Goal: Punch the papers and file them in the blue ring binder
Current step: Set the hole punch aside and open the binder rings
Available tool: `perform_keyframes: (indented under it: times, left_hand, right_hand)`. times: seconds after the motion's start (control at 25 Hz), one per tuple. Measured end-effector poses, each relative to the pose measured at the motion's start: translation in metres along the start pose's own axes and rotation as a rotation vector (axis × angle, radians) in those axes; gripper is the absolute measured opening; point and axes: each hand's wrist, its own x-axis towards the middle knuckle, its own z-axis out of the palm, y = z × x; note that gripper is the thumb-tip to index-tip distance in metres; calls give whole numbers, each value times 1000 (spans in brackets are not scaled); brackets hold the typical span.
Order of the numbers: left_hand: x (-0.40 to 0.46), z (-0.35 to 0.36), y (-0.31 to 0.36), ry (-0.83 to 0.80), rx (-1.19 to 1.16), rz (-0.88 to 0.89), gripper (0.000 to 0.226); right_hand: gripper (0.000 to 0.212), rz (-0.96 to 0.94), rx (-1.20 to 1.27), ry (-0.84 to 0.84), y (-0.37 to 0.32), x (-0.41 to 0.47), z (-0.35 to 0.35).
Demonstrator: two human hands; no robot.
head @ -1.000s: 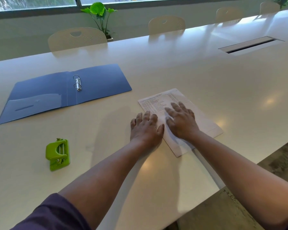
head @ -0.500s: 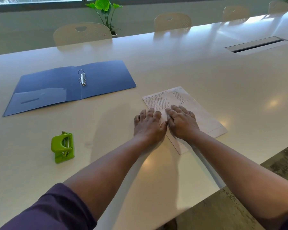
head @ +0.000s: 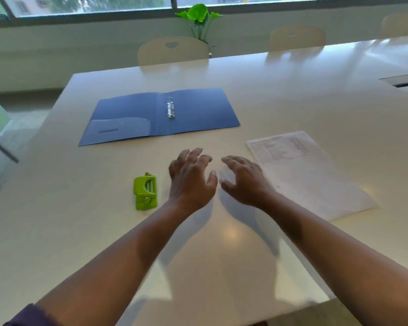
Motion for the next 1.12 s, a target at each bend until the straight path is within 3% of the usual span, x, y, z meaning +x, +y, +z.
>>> perform_keyframes:
  times: [0.2, 0.36, 0.44, 0.56, 0.84, 1.12]
  left_hand:
    - [-33, -45, -74, 202, 86, -230, 35]
    - [-41, -60, -109, 133, -326, -500, 40]
    - [-44, -60, -117, 80, -612, -629, 29]
    - [-46, -60, -118, 92, -825, -685, 21]
    - [-43, -74, -124, 120, -872, -786, 7]
    - [-82, -137, -194, 249, -840, -872, 13]
  right_hand:
    - [87, -215, 64, -148, -84, 25, 43]
    - [107, -257, 70, -267, -112, 37, 64]
    - [109, -262, 71, -283, -115, 39, 68]
    - [108, -269, 77, -281, -117, 44, 68]
    - [100, -265, 216, -258, -129, 48, 75]
    - [101, -409, 253, -223, -229, 49, 112]
